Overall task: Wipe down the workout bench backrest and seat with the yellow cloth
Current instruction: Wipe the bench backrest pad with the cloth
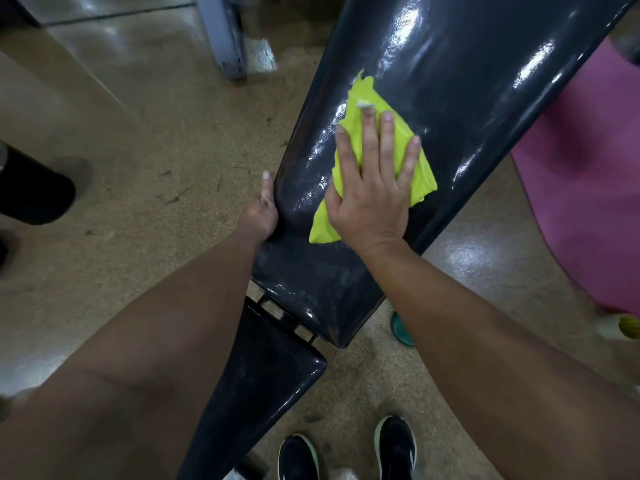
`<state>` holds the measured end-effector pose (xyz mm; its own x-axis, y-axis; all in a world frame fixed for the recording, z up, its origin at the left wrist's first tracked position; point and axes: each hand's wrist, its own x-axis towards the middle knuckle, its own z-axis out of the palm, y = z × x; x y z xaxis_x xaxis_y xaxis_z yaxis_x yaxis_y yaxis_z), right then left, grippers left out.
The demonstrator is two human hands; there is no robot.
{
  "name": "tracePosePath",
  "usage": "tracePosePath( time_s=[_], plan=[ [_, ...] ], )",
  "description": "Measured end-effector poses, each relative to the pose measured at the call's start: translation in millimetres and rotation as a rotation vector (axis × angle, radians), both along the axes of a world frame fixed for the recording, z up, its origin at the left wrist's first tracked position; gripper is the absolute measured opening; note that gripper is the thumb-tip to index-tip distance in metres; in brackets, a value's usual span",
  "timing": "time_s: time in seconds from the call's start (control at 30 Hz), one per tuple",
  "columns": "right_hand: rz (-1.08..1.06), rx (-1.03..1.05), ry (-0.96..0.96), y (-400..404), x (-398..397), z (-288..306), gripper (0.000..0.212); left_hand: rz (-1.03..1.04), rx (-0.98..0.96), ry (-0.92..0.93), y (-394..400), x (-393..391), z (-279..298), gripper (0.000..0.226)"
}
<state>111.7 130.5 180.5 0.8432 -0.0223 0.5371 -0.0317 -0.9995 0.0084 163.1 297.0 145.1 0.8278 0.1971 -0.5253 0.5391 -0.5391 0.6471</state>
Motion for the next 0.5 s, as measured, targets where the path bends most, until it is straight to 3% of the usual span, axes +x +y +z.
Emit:
tracePosePath(
  time_s=[0.13,0.3,0.5],
  plan=[
    [0.146,-0.115,0.035,-20,-13,-7,0.058,-0.007,-0.003,0.005,-1,0,5,0.084],
    [0.021,-0.03,-0.01,-8,2,5,0.06,0.018,0.019,-0.001,-3,-2,3,0.078],
    [0.166,-0.174,0.104,-9,-3,-1,0.063,0.038,0.024,0.004,-1,-2,1,0.082]
  ],
)
